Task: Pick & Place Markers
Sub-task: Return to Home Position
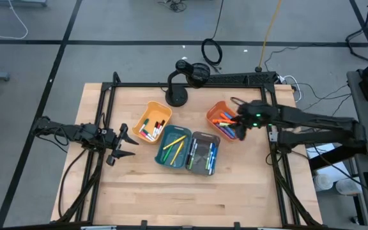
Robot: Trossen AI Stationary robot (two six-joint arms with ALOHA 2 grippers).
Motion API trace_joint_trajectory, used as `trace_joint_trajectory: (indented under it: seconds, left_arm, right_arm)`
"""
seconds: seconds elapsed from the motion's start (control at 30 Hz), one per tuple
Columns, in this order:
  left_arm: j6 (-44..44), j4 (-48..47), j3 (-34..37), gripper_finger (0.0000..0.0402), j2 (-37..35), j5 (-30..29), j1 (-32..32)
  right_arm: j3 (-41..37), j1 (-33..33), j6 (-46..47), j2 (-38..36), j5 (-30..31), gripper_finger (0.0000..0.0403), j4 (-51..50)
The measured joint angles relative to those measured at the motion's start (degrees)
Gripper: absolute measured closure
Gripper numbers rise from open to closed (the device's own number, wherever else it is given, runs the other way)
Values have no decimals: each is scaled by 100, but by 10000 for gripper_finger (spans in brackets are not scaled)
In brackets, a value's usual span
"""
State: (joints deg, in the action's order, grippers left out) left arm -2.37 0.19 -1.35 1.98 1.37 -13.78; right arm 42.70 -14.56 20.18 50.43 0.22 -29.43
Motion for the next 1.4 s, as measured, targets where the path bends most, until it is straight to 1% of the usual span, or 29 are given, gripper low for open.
trace_joint_trajectory:
  seconds: [0.13, 0.2, 0.3, 0.37, 0.43, 0.53, 0.67, 0.8, 0.93, 1.03, 1.07, 1.13, 1.27, 1.4]
  left_arm:
    - [0, 0, 0, 188, 0, 0, -1]
    - [0, -1, 0, 188, 0, 0, -2]
    - [0, -2, 1, 188, 0, 0, -1]
    - [0, -1, 0, 188, 0, 0, -2]
    - [0, -2, 1, 188, 0, 0, -2]
    - [0, -2, 1, 188, -1, 0, -1]
    - [0, -1, 1, 188, -1, 0, -1]
    - [0, 0, 1, 188, 0, 0, 0]
    - [0, 0, 0, 188, -2, 0, -2]
    - [0, -2, -2, 188, 0, 0, 0]
    - [0, 0, 1, 188, -2, 0, 0]
    - [0, -4, 1, 188, 0, 0, 0]
    - [0, -4, 1, 188, 0, -1, -1]
    - [0, -4, -1, 188, 0, -2, -2]
  right_arm:
    - [0, 4, 168, -974, -594, 247, -322]
    - [-5, 6, 174, -1494, -761, 247, -431]
    - [-192, 6, 163, -2276, -690, 247, -176]
    - [-413, 6, 112, -2809, -348, 247, 62]
    - [-727, 4, -39, -3318, -134, 248, 208]
    - [-1444, 4, -226, -4011, -198, 248, 388]
    - [-2490, 4, -177, -4654, -187, 248, 1446]
    - [-3262, 5, -657, -5029, -121, 248, 2608]
    - [-3813, 4, -1030, -5005, -8, 248, 3709]
    - [-4101, 5, -1272, -4998, -5, 248, 4250]
    - [-4163, 4, -1334, -5007, -1, 248, 4328]
    - [-4159, 4, -1397, -4960, -17, 248, 4075]
    - [-4164, 4, -1429, -4959, -25, 248, 3943]
    - [-4170, 4, -1552, -4950, -25, 248, 3526]
